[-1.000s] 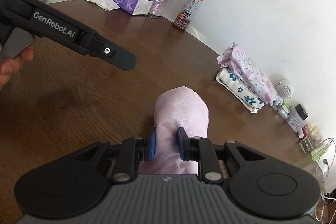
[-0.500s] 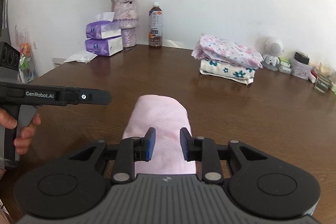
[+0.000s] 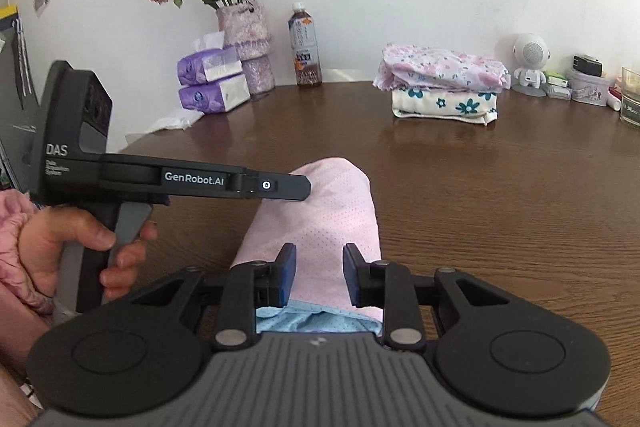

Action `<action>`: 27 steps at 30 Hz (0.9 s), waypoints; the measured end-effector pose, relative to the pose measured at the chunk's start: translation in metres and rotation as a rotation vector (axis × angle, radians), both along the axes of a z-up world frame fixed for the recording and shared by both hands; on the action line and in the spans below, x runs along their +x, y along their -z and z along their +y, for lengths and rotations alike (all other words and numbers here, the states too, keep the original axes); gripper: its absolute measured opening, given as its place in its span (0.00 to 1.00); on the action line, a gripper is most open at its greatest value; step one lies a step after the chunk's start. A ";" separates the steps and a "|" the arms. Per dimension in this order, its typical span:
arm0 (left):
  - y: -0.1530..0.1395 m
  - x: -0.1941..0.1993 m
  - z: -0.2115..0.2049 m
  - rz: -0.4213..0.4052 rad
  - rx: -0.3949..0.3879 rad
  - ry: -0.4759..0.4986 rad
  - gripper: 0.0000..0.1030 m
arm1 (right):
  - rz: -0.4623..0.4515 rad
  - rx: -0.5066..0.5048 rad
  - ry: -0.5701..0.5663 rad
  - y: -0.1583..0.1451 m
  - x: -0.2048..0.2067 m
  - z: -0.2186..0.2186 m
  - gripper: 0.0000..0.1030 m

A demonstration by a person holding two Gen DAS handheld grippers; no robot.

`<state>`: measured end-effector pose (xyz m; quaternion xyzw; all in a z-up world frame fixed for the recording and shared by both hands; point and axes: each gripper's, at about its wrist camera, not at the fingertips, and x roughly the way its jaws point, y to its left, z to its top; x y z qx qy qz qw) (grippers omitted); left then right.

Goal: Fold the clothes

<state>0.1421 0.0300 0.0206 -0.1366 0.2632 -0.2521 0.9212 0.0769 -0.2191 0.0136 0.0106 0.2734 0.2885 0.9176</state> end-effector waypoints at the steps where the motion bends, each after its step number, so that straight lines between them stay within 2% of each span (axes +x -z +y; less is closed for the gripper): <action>1: 0.001 -0.001 0.000 0.001 0.007 0.005 0.22 | -0.004 0.013 -0.011 -0.001 -0.003 0.000 0.29; 4: 0.006 0.001 -0.004 0.028 0.049 0.002 0.22 | 0.004 -0.019 -0.041 0.004 -0.007 0.010 0.29; 6: 0.003 -0.002 0.001 0.009 0.023 -0.005 0.24 | 0.028 -0.059 -0.032 0.011 -0.003 0.016 0.29; 8: -0.005 -0.005 0.011 -0.030 -0.003 -0.032 0.38 | 0.038 -0.050 -0.017 0.012 -0.004 0.015 0.29; 10: -0.011 -0.002 0.019 -0.044 0.003 -0.052 0.58 | 0.032 -0.016 0.004 0.006 -0.009 0.007 0.29; 13: -0.014 0.013 0.026 -0.026 0.030 -0.022 0.69 | 0.085 0.035 0.007 0.003 -0.015 -0.001 0.34; 17: -0.007 0.038 0.025 0.021 0.050 0.101 0.69 | 0.173 0.093 -0.005 0.006 -0.022 -0.005 0.35; 21: 0.006 0.050 0.022 0.077 0.007 0.142 0.67 | 0.244 0.144 0.000 0.016 -0.021 -0.001 0.36; 23: 0.011 0.053 0.024 0.096 -0.013 0.150 0.58 | 0.254 0.151 0.015 0.018 -0.020 0.002 0.36; 25: 0.014 0.054 0.026 0.109 -0.031 0.162 0.41 | 0.261 0.156 0.028 0.020 -0.018 0.004 0.36; 27: 0.016 0.055 0.027 0.128 -0.050 0.169 0.35 | 0.268 0.162 0.042 0.021 -0.017 0.006 0.36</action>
